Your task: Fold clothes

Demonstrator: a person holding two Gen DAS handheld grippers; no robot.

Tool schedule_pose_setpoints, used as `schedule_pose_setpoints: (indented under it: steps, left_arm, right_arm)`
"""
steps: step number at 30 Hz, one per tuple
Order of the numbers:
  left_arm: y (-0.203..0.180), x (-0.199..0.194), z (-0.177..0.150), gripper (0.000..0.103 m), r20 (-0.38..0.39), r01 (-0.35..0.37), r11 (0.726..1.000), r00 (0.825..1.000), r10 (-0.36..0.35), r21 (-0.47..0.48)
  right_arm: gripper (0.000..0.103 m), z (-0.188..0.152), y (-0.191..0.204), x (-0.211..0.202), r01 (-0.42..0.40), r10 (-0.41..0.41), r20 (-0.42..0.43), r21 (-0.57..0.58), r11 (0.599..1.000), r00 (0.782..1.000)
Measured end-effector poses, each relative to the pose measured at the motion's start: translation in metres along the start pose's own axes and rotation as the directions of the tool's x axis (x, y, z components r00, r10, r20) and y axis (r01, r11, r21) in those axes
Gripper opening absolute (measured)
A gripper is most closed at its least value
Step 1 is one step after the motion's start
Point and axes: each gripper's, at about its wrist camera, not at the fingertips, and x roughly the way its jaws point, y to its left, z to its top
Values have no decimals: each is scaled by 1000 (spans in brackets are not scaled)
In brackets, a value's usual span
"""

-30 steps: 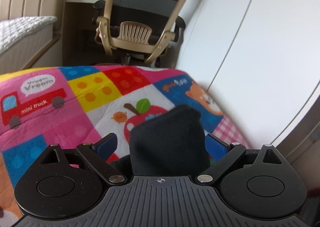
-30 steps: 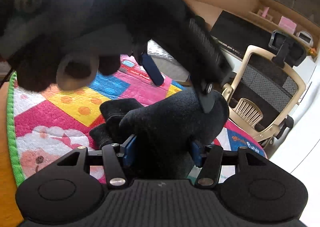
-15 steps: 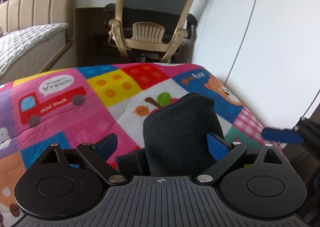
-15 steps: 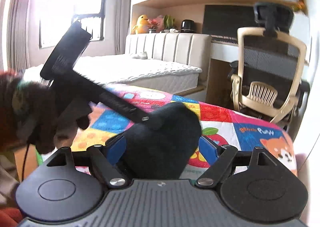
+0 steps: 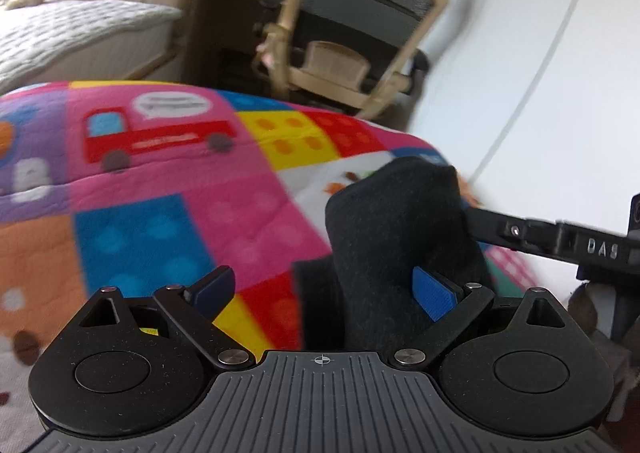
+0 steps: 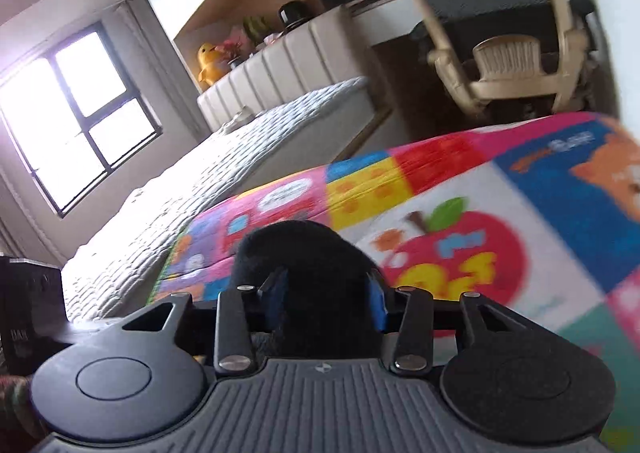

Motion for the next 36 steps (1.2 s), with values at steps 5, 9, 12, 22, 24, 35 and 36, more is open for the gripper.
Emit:
schedule_pose_setpoints:
  steps: [5, 9, 12, 22, 24, 35, 36]
  left_arm:
    - [29, -16, -1, 97, 38, -8, 996, 999, 11, -93]
    - [29, -42, 13, 97, 143, 87, 987, 987, -67, -138]
    - [9, -38, 33, 97, 175, 146, 984, 976, -127, -106]
    - [-23, 37, 18, 98, -26, 93, 994, 995, -95, -57]
    - [-7, 39, 12, 98, -25, 127, 981, 991, -132, -150]
    - [-28, -21, -13, 74, 121, 92, 994, 989, -85, -52]
    - [-28, -22, -15, 72, 119, 88, 995, 990, -81, -51]
  right_arm:
    - [44, -5, 31, 30, 103, -107, -18, -153, 983, 994]
    - [44, -8, 28, 25, 103, -106, -15, -147, 984, 994]
    - [45, -12, 27, 15, 107, -109, -8, -153, 982, 994]
    - [48, -37, 33, -47, 68, -55, 59, -245, 967, 997]
    - [48, -47, 44, -53, 38, -24, 52, -296, 954, 998]
    - [54, -61, 42, -40, 38, -55, -36, -366, 930, 998]
    - [55, -57, 40, -45, 41, -54, -26, -370, 928, 998]
